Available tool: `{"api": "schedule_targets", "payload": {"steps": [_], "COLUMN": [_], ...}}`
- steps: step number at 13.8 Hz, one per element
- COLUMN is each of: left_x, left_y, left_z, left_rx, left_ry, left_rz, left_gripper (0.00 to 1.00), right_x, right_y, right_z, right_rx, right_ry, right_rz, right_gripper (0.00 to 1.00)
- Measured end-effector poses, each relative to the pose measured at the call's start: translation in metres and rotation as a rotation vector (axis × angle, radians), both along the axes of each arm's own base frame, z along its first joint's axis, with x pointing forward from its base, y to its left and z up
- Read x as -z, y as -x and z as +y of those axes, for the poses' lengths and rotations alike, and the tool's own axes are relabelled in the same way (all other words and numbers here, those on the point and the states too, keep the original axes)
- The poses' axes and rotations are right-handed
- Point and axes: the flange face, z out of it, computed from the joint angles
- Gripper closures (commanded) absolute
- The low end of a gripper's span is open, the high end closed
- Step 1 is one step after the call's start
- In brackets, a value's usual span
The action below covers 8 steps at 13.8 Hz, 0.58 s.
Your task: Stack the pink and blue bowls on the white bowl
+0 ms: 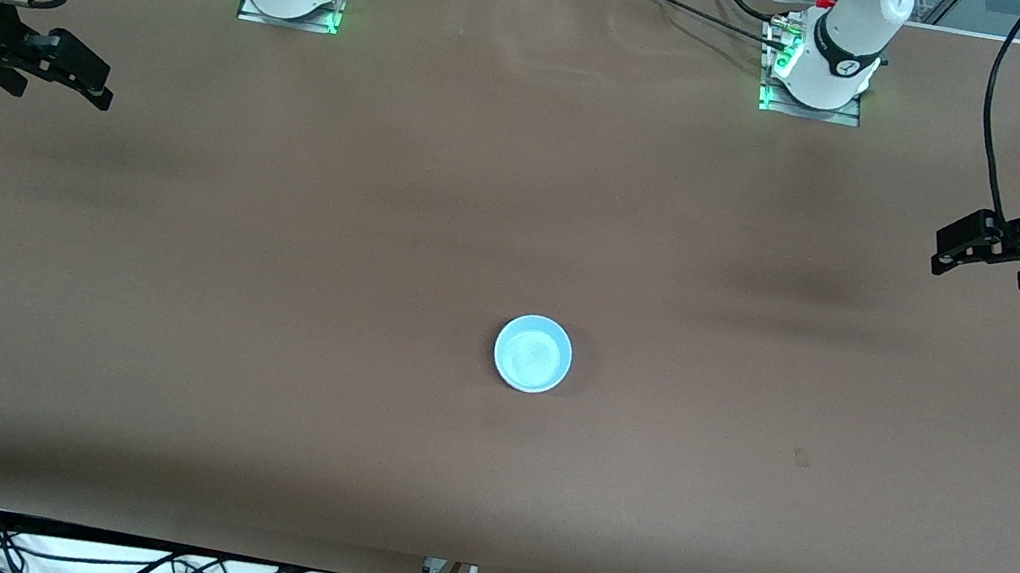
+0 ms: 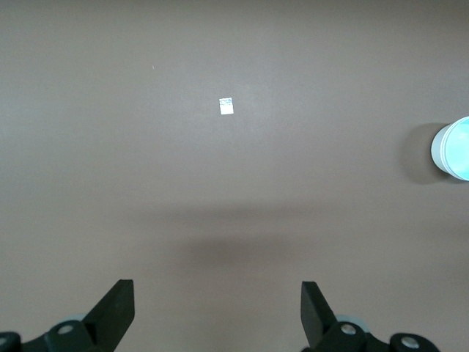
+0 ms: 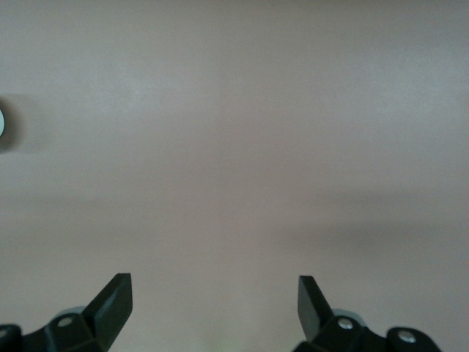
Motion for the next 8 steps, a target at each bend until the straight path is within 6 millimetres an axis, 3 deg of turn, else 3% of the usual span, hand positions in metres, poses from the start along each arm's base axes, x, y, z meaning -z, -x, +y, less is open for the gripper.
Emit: {"api": "schedule_targets", "payload": {"steps": [3, 8], "left_x": [0.0, 0.002], "left_y": [0.0, -0.001], "left_z": [0.0, 0.0], "left_rx": [0.0, 0.001], "left_ry": [0.0, 0.0], "left_rz": [0.001, 0.004], "left_gripper": [0.0, 0.0], "right_x": [-0.001, -0.006], "right_y": [0.001, 0.002], "right_z": [0.003, -0.009], "right_rx": [-0.007, 0.011], "right_ry": [-0.003, -0.005], "right_rz": [0.0, -0.009], "right_gripper": [0.0, 0.0]}}
